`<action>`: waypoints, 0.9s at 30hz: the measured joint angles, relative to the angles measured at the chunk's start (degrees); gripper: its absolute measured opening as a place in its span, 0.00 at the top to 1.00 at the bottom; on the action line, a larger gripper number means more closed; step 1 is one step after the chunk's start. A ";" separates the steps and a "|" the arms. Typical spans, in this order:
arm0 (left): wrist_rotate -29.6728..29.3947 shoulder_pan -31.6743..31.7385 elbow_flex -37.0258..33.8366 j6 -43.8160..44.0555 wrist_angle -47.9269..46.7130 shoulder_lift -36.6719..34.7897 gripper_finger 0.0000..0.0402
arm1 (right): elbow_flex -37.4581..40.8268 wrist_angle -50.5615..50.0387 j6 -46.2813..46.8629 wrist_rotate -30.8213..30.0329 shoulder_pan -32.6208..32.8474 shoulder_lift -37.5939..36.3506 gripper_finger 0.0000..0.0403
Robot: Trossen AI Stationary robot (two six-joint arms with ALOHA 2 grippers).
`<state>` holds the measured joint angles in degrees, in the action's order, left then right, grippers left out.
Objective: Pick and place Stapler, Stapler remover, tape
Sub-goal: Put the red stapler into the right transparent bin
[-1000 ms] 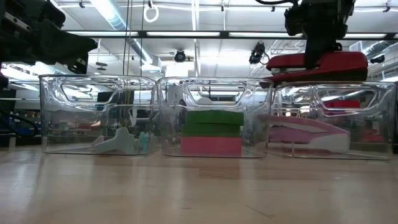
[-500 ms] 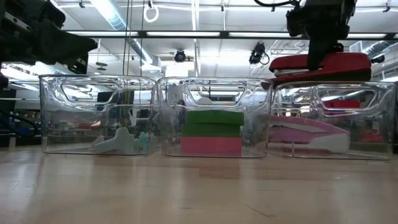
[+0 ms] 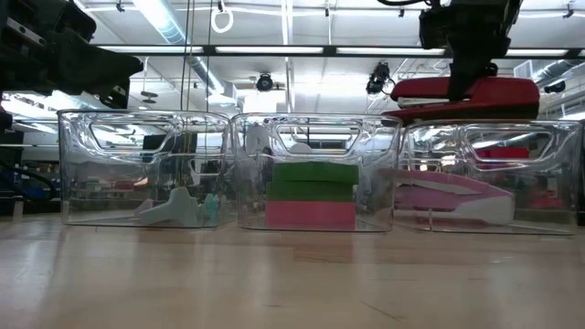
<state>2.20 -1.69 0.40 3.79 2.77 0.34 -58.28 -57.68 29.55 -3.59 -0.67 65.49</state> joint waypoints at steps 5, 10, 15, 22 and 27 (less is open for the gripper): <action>0.00 0.00 0.00 -0.02 -0.01 0.02 0.94 | -0.02 1.55 -0.31 0.02 0.00 0.00 0.65; 0.00 0.01 -0.01 0.00 -0.01 0.02 0.94 | -0.02 1.47 -3.56 0.00 0.02 0.00 0.65; 0.00 0.01 0.00 0.00 -0.01 0.00 0.94 | -0.02 1.47 -6.42 0.04 0.02 0.00 0.65; 0.00 0.00 0.00 0.00 -0.01 0.01 0.94 | -0.02 1.46 -7.60 -0.41 0.02 0.00 0.65; 0.00 0.00 0.01 -0.02 -0.01 0.00 0.94 | -0.02 1.55 -7.60 -0.42 0.02 0.00 0.65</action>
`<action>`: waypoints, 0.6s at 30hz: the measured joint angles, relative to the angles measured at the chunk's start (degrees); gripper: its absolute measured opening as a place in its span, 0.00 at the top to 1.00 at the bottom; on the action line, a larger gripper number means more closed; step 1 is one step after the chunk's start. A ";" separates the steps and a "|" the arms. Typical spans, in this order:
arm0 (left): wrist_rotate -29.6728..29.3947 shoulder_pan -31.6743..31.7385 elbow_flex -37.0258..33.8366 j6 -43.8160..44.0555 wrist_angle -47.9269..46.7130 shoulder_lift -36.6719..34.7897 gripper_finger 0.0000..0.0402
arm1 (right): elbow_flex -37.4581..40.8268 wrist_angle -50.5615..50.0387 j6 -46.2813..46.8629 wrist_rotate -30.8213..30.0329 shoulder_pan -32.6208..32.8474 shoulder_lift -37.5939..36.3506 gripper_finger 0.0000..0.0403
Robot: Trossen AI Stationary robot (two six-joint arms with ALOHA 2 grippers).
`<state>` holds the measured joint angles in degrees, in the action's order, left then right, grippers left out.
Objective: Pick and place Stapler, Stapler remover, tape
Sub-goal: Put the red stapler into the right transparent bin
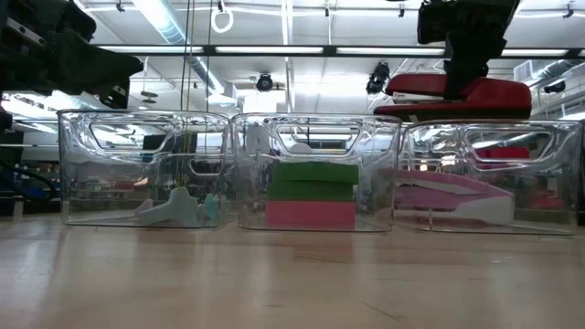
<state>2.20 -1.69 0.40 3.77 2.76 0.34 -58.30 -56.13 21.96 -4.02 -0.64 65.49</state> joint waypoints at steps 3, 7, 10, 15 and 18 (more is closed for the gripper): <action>0.00 0.01 -0.02 0.01 0.01 0.01 0.94 | 0.00 0.14 0.00 0.00 0.00 0.00 0.65; 0.00 0.00 -0.02 0.00 0.02 0.02 0.94 | 0.00 0.32 -0.01 -0.01 0.00 0.00 0.65; 0.00 0.00 0.00 0.02 0.00 0.01 0.94 | 0.00 1.03 -0.01 0.00 0.00 0.00 0.65; 0.00 0.00 0.00 0.02 0.00 0.02 0.94 | 0.00 0.90 -0.02 0.00 0.00 0.00 0.65; 0.00 0.00 -0.02 0.02 0.00 0.02 0.94 | 0.00 0.88 0.00 0.00 0.00 0.00 0.65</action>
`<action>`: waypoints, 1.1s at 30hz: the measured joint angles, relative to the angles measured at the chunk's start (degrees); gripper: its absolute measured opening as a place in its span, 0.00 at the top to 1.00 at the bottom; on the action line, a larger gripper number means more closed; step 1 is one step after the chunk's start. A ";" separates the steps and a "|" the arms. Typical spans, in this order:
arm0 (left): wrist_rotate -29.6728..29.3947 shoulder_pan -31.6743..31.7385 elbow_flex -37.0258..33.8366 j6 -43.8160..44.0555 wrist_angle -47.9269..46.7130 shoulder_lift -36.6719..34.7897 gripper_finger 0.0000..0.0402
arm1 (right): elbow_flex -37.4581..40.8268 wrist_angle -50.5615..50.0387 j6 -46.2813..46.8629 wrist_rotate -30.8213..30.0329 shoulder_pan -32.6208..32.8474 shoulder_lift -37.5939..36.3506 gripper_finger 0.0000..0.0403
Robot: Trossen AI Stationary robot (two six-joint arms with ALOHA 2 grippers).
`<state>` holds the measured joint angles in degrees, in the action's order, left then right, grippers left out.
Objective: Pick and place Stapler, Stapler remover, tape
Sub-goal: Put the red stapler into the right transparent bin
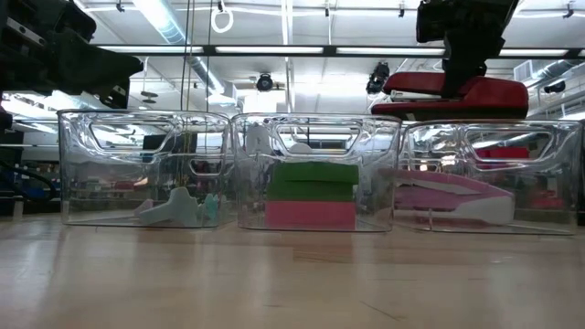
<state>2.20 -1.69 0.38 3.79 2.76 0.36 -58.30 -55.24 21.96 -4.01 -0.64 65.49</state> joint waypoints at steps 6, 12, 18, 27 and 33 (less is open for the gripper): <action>0.00 0.02 0.01 0.00 0.00 -0.02 0.94 | 0.00 0.14 0.07 0.24 0.00 0.00 0.65; 0.00 0.01 0.00 0.00 0.00 -0.02 0.94 | 0.00 1.27 0.26 0.21 0.00 0.00 0.65; 0.00 0.02 0.00 0.00 0.00 -0.02 0.94 | 0.00 1.67 1.11 -1.41 0.00 0.00 0.65; 0.00 0.00 0.02 0.01 0.00 -0.02 0.94 | 0.00 2.12 0.00 -1.49 -0.02 0.00 0.65; 0.00 0.00 0.02 -0.01 0.00 -0.02 0.94 | 0.00 2.17 0.04 -1.27 -0.07 -0.11 0.65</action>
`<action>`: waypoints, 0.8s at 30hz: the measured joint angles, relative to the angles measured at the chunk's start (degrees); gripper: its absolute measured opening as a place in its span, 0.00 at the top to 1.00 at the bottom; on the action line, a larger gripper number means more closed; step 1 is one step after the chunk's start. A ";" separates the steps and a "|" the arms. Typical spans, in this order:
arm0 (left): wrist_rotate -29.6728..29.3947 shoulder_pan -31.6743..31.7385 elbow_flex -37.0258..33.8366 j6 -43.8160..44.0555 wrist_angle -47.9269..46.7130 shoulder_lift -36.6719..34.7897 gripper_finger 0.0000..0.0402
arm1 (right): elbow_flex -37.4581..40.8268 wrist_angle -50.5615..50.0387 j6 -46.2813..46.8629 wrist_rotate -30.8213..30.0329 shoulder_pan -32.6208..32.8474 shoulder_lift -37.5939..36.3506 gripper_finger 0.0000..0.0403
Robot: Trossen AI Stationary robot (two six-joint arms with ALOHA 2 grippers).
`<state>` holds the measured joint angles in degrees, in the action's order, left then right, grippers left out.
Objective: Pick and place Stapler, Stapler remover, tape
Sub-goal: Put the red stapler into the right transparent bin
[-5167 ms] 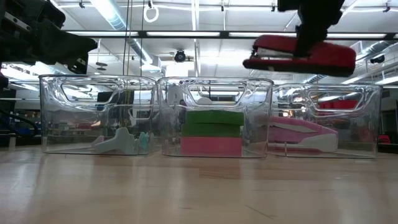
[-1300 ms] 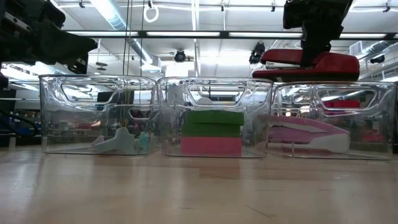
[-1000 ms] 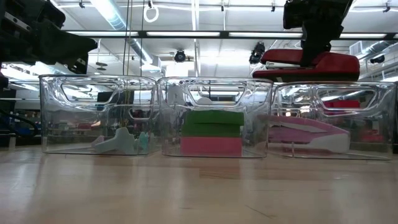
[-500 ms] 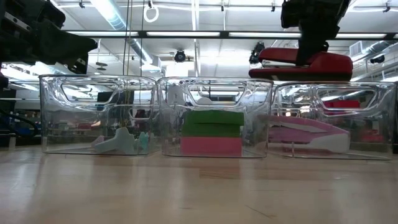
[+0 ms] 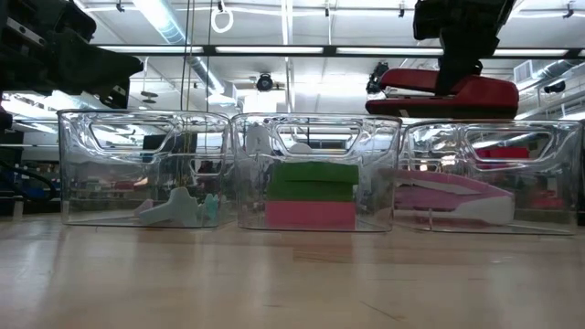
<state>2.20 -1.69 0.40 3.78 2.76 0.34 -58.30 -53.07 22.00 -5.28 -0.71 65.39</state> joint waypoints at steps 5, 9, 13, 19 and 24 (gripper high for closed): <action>0.00 0.02 0.00 0.03 0.00 0.02 0.94 | 0.00 -1.14 3.94 0.22 0.15 -0.02 0.65; 0.00 0.01 0.00 0.01 0.00 0.00 0.94 | 0.00 -3.03 8.74 0.45 0.15 -0.02 0.65; 0.00 0.01 0.00 0.01 0.00 0.00 0.94 | 0.00 -4.50 12.74 1.95 0.21 -0.02 0.65; 0.00 0.00 -0.01 0.01 0.00 0.00 0.94 | 0.00 -4.45 16.23 1.96 1.42 -0.02 0.65; 0.00 0.00 -0.02 0.01 0.00 0.00 0.94 | 0.02 -4.41 20.20 1.71 2.99 0.16 0.65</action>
<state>2.20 -1.69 0.38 3.79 2.76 0.34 -58.28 -57.48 42.20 -3.57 2.28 65.55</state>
